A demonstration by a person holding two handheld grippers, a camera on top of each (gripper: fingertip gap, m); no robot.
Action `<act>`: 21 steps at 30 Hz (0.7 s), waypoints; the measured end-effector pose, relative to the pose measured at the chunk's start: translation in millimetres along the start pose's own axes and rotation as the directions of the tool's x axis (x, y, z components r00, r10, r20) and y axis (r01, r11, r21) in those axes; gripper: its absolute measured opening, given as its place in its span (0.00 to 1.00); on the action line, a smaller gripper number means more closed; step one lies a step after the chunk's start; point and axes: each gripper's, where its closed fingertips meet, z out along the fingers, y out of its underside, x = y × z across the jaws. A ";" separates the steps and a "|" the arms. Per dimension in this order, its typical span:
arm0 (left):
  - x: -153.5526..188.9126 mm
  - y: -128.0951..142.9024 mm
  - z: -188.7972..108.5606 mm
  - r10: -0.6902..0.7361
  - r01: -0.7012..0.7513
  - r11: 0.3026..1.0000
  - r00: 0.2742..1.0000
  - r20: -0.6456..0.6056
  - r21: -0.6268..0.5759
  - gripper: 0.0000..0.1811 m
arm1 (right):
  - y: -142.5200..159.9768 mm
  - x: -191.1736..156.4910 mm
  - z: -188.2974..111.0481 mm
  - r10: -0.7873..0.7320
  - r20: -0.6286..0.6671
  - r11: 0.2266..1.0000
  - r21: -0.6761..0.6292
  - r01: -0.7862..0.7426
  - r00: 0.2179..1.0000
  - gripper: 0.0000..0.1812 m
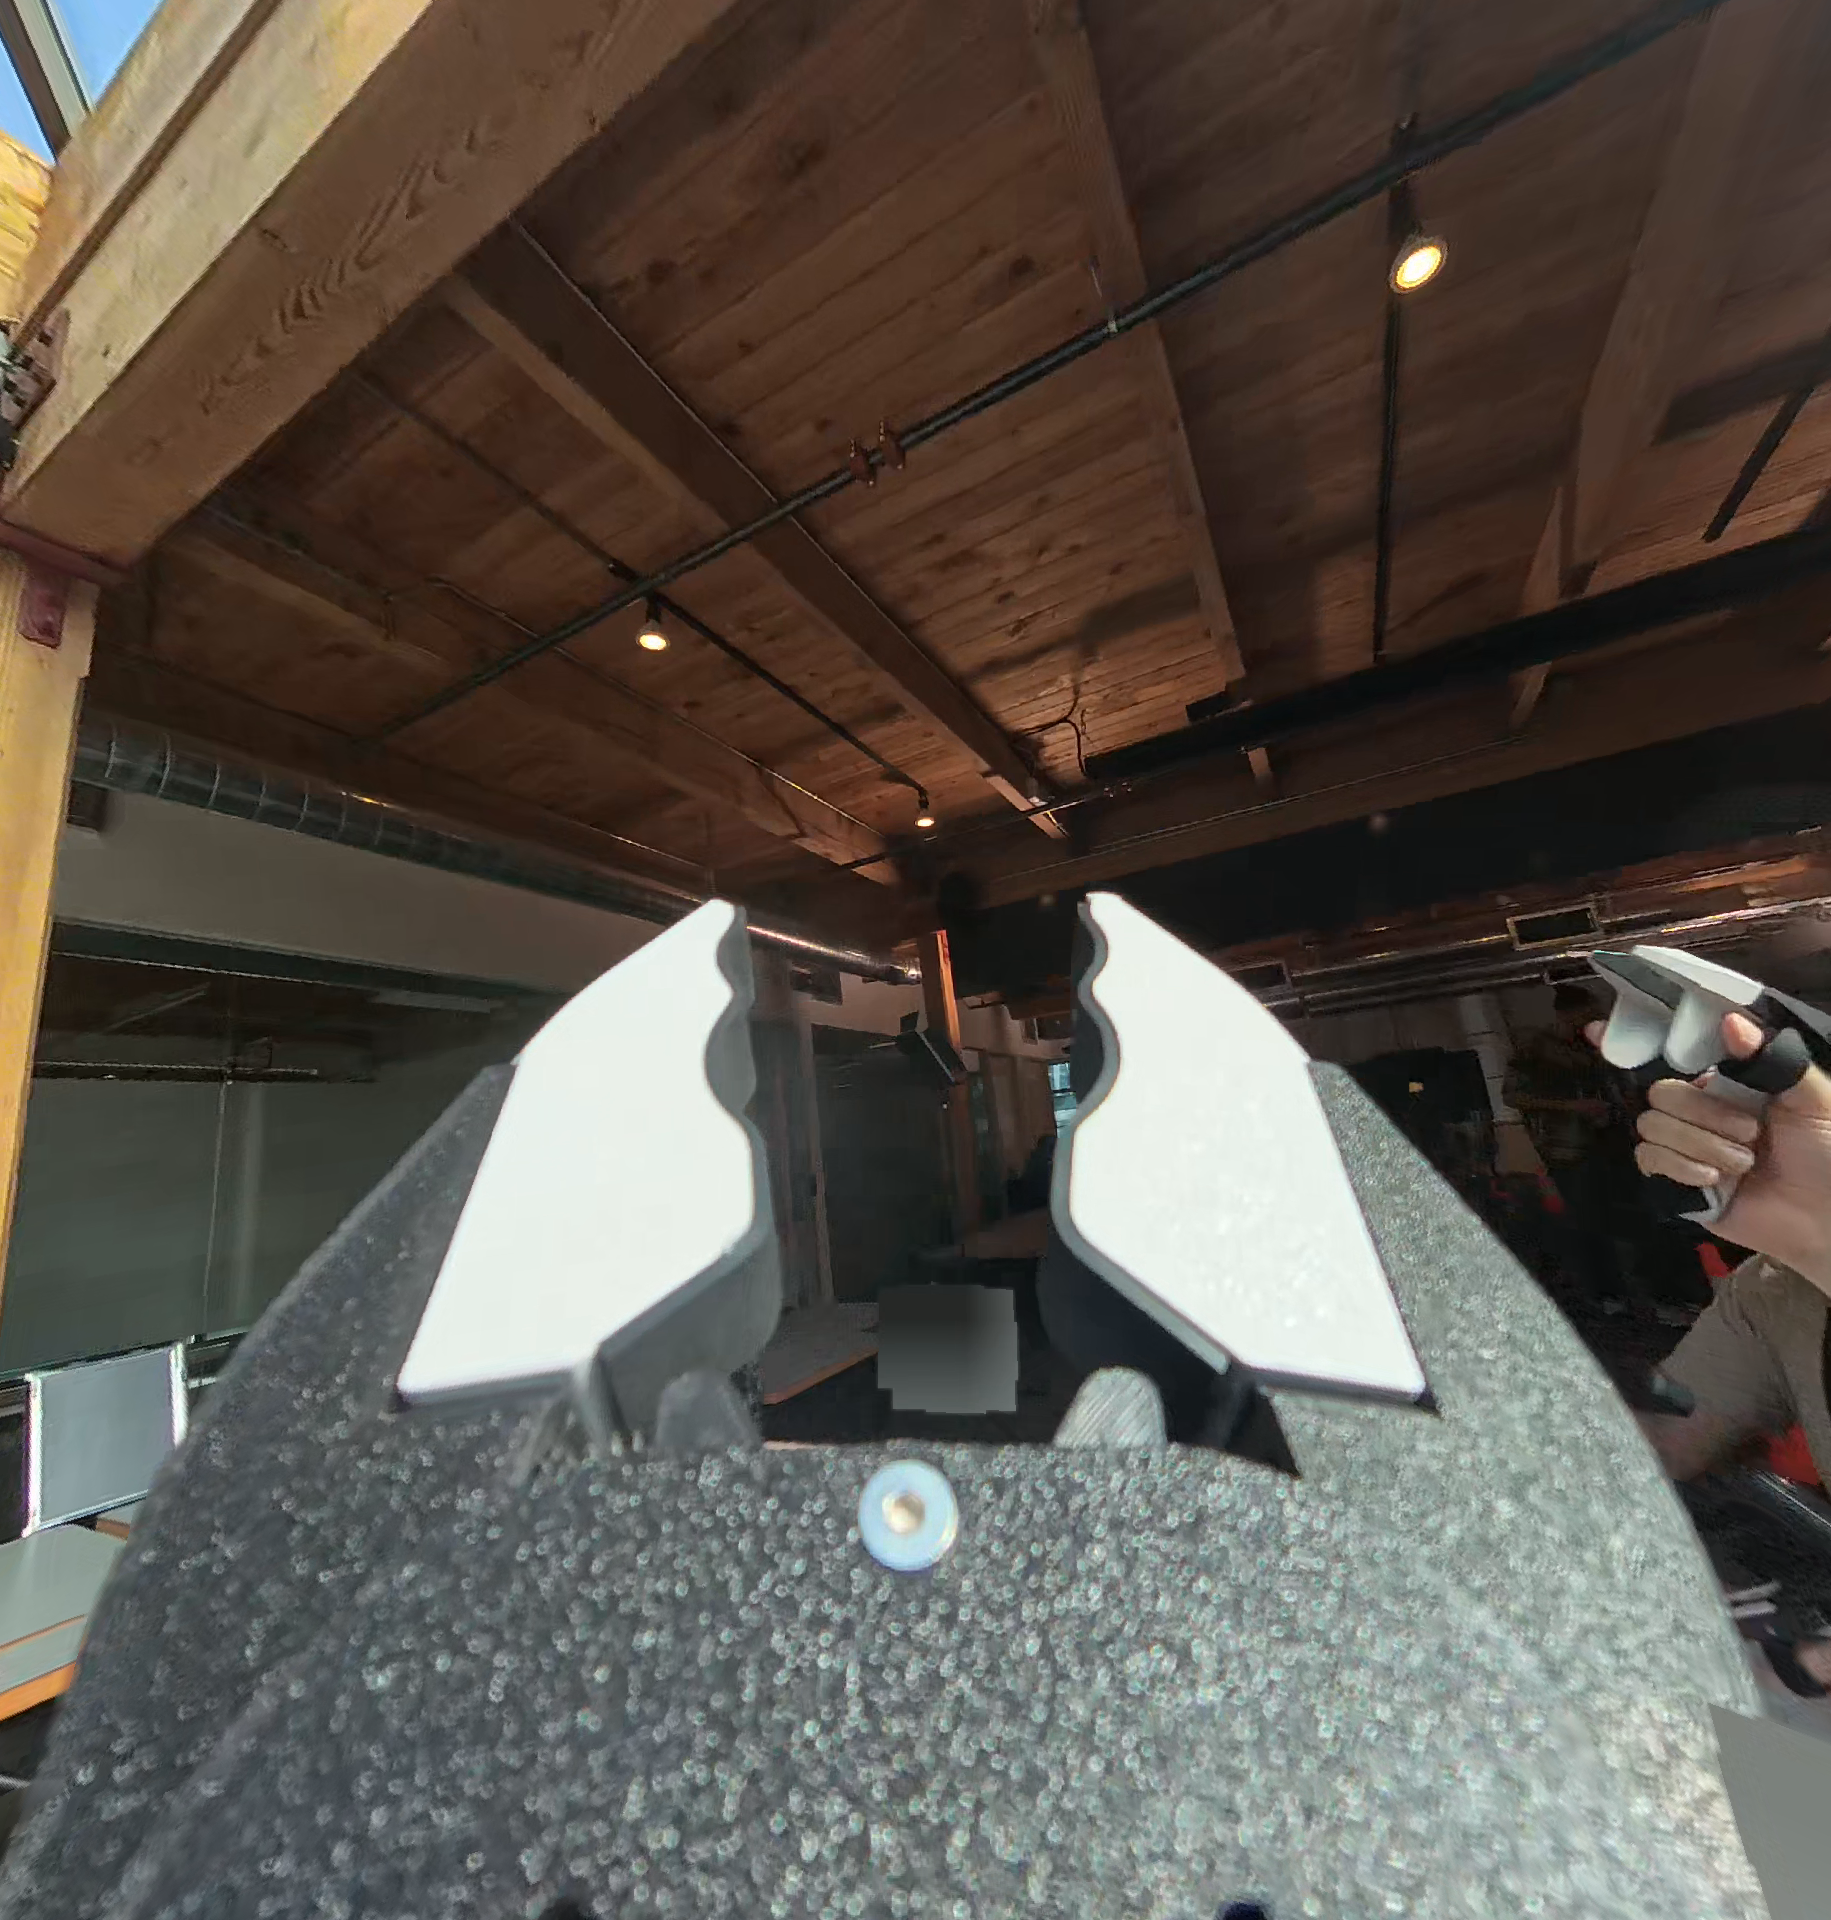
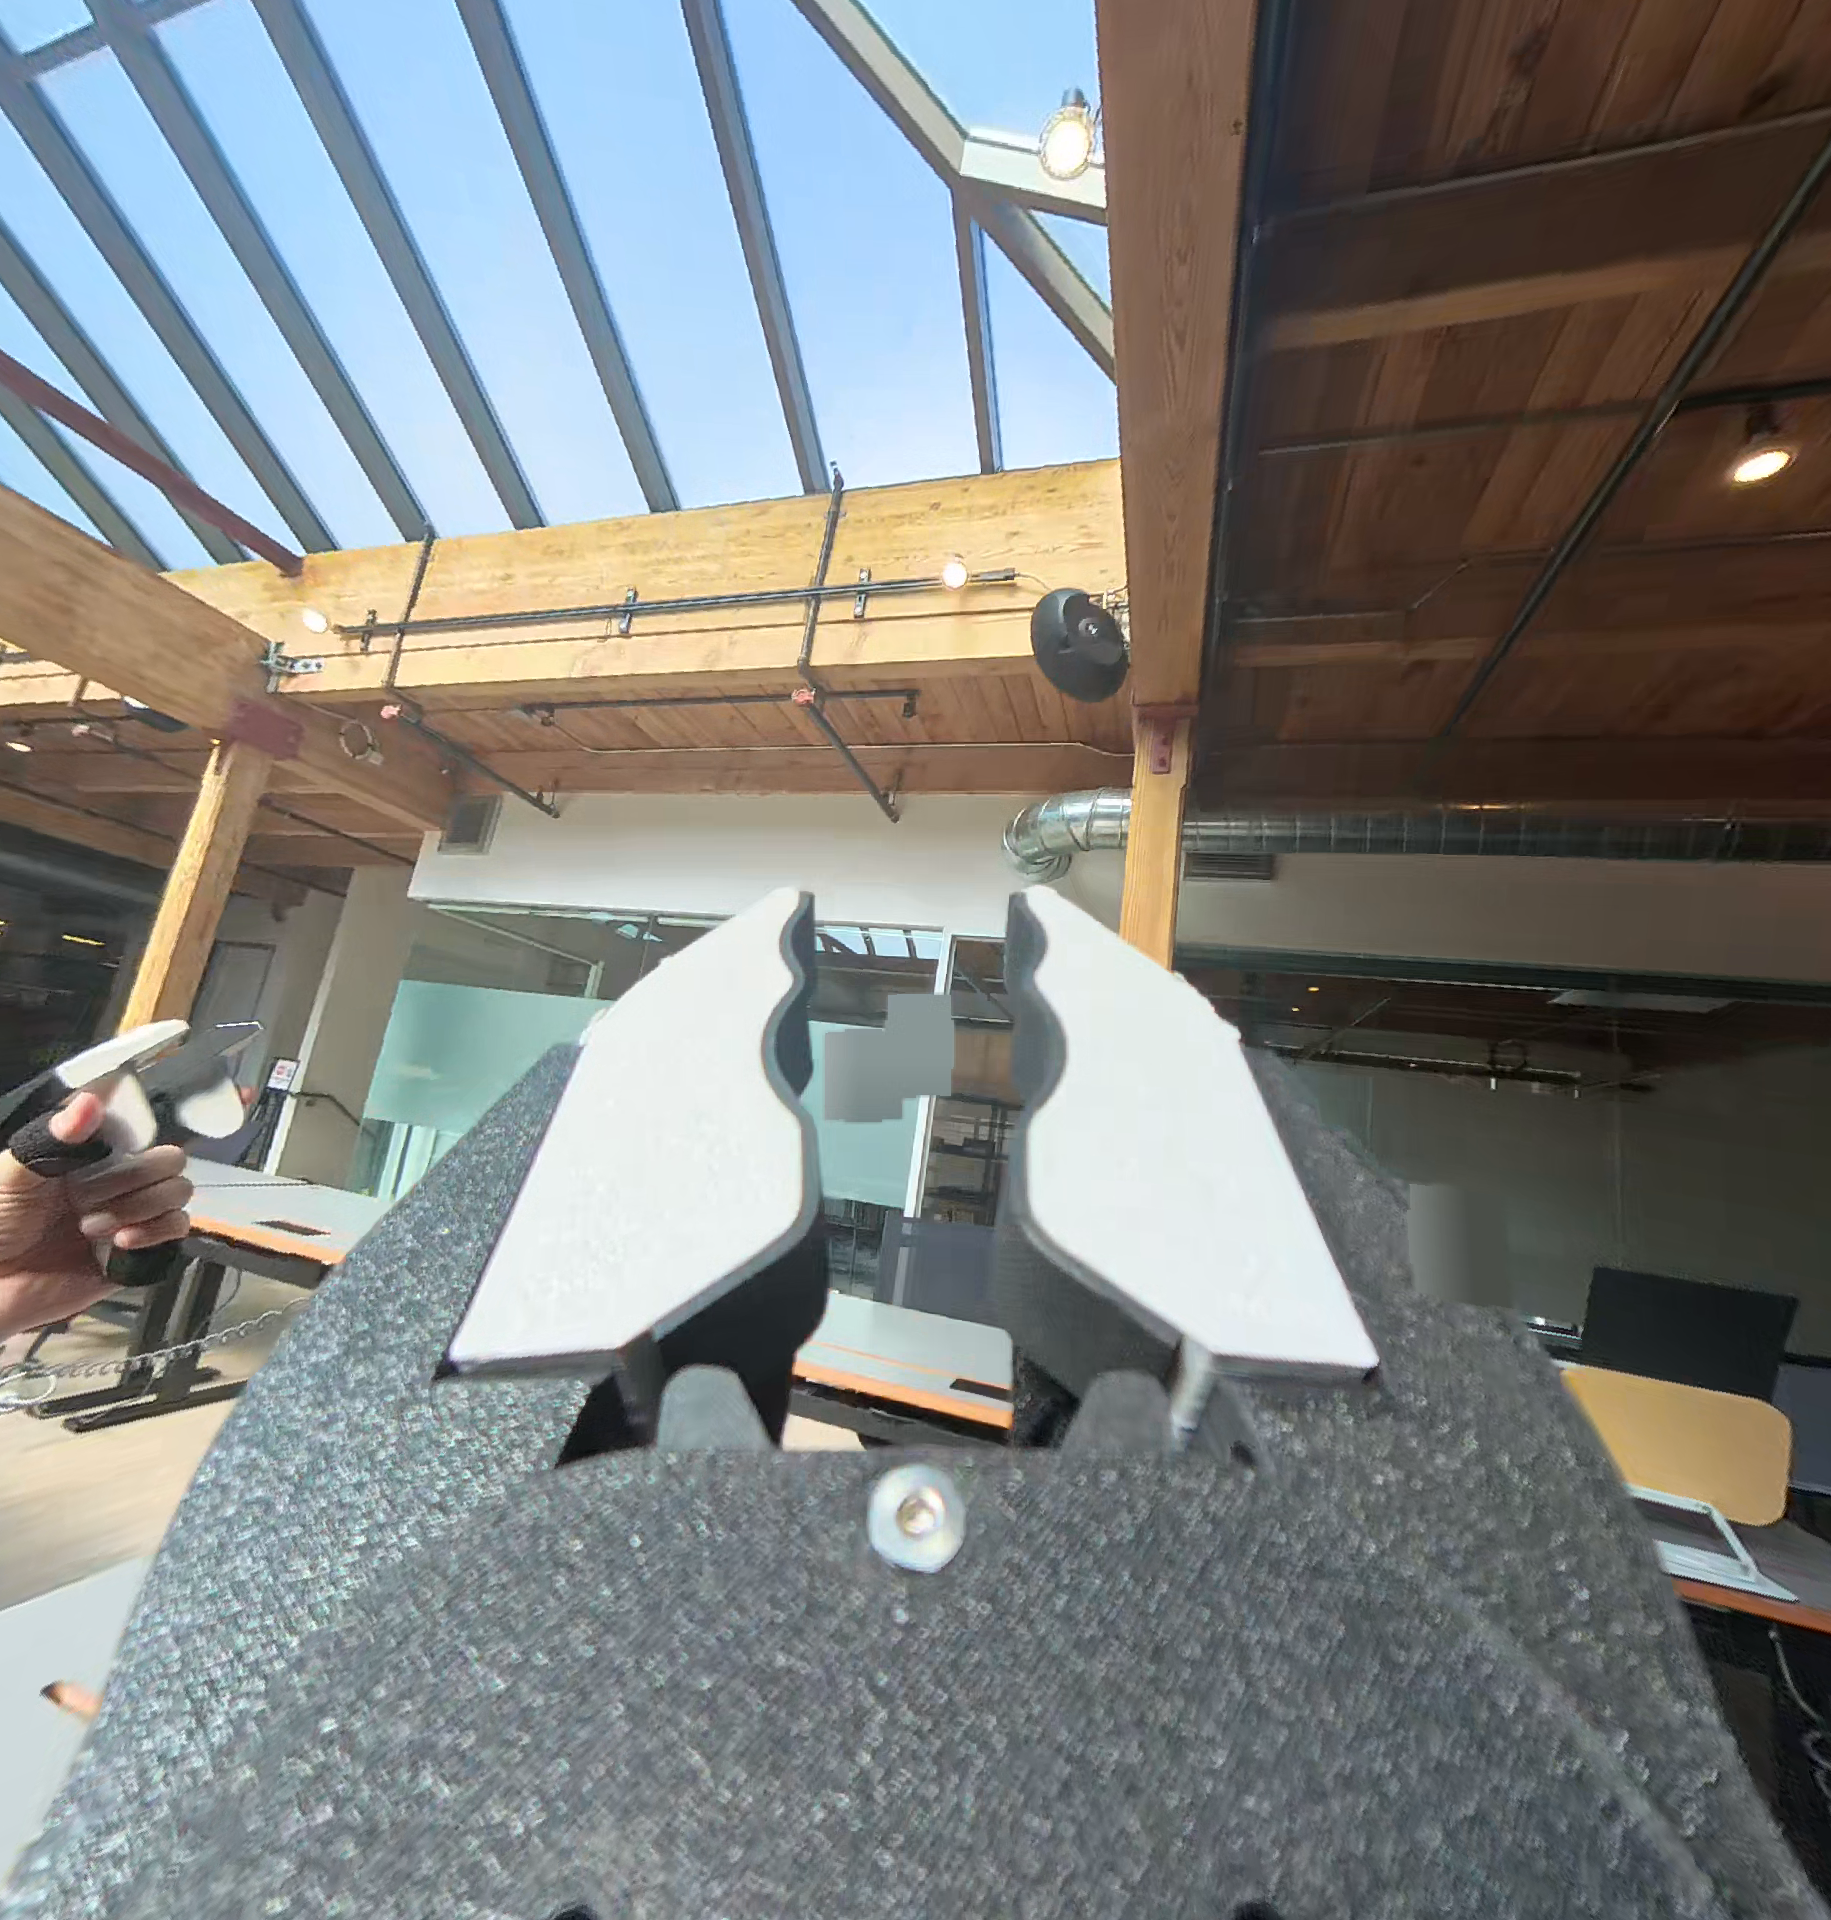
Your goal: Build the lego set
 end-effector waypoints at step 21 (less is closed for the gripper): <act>26.0 -224.1 -80.3 0.084 -0.076 0.996 0.978 0.189 -0.051 0.32 | -334.9 -131.9 -148.3 -0.439 -0.305 0.898 -0.109 0.427 0.845 0.18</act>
